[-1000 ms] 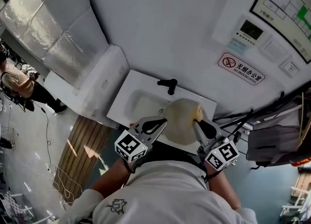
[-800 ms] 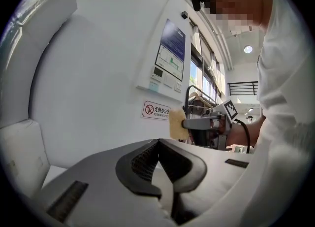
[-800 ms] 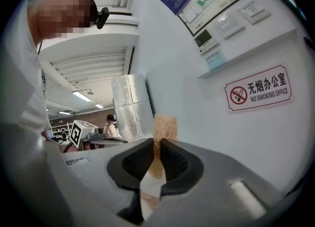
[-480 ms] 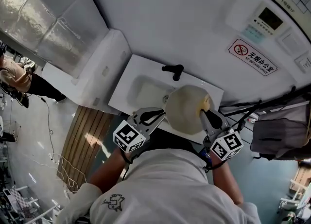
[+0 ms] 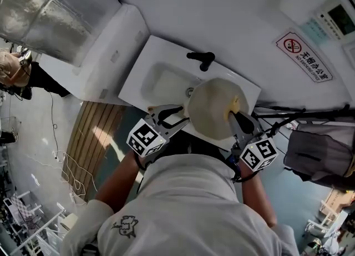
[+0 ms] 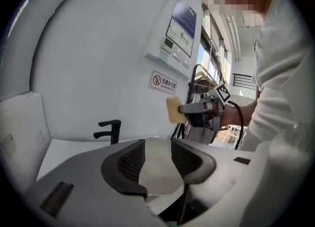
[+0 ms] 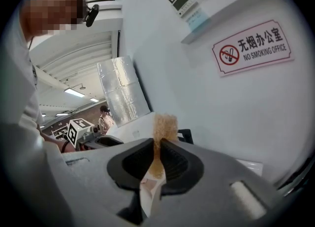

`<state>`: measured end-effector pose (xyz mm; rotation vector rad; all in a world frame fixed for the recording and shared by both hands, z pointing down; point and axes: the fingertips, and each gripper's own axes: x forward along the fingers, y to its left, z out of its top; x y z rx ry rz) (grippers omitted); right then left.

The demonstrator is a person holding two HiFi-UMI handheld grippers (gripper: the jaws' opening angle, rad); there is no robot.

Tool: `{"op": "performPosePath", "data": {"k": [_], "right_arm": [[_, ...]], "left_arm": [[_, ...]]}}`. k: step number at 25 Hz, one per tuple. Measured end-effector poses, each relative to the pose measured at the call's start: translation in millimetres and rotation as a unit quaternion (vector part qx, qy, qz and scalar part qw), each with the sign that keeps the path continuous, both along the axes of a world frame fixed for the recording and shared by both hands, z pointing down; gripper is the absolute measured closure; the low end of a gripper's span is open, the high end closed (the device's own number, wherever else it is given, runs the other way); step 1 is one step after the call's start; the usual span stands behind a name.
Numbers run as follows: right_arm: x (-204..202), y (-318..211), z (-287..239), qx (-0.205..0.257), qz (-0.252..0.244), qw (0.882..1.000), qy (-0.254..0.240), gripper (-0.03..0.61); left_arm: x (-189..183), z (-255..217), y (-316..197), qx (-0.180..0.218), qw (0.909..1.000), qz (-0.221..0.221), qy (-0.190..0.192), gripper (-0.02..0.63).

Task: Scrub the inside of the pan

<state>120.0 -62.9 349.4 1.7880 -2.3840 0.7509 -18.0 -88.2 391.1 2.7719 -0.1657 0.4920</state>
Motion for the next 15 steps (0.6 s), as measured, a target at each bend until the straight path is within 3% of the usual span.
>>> {"op": "performPosePath", "data": {"k": [9, 15], "right_arm": [[11, -18, 46, -0.042, -0.013, 0.999, -0.007, 0.537], [22, -27, 68, -0.061, -0.013, 0.998, -0.006, 0.537]], "left_arm": [[-3, 82, -14, -0.018, 0.9964, 0.035, -0.075, 0.357], [-9, 149, -17, 0.014, 0.986, 0.065, -0.153, 0.354]]}}
